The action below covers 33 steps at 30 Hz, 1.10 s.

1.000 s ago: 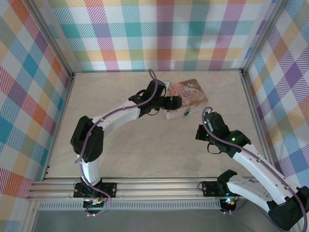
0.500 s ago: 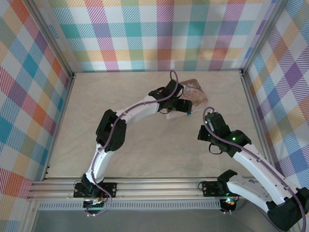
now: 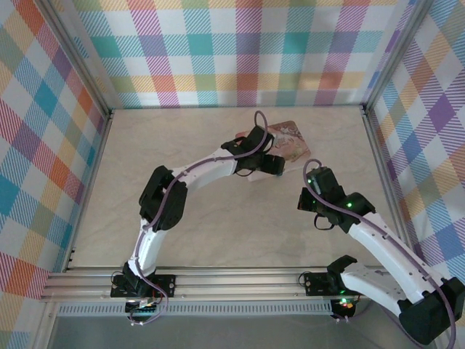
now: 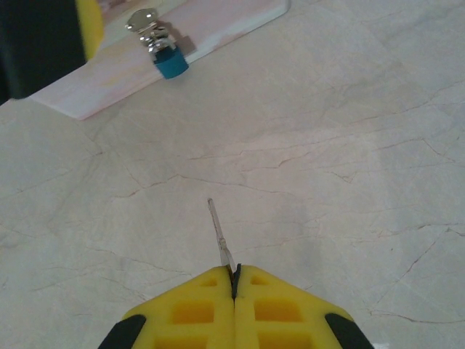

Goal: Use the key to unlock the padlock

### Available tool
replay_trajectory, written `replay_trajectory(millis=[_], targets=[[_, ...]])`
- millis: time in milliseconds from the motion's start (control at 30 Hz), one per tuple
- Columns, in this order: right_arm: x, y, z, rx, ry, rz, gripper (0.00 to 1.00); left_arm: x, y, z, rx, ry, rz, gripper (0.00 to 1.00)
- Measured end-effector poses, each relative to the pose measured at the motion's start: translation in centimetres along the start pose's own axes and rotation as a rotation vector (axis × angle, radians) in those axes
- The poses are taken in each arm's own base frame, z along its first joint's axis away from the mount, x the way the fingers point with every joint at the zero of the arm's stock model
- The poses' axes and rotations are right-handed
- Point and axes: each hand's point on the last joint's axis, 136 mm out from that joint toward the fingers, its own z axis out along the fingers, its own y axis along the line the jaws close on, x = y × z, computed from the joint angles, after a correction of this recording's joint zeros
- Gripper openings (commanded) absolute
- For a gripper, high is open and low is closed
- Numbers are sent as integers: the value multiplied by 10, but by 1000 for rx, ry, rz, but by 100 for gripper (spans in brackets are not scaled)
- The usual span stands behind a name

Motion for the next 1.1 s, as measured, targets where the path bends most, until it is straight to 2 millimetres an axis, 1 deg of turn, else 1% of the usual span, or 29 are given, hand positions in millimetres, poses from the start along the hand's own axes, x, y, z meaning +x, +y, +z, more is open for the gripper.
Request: replay_trajectory(millis=[200,267,300,433,500,633,767,933,1000,1100], targets=[[2,0,3,-11,25,9,1,30,17,-26,-42,11,3,80],[3,2,5,-18,34,9,1,37,20,-33,-49,4,-3,81],[3,3,6,-25,40,10,1,45,25,-37,-56,2,-5,81],[3,13,8,-73,55,0,1,69,41,-62,-86,7,-37,82],[2,21,9,-110,56,-3,1,74,48,-67,-94,6,-54,82],[1,32,11,-161,69,-5,1,71,62,-72,-96,-8,-97,82],[4,38,15,-186,90,-7,1,63,87,-74,-123,-22,-144,82],[3,45,14,-220,93,-7,1,50,116,-77,-153,-36,-190,82],[2,49,13,-242,92,-8,1,44,123,-75,-163,-40,-197,82],[1,56,14,-274,96,-9,1,37,128,-73,-170,-42,-198,83]])
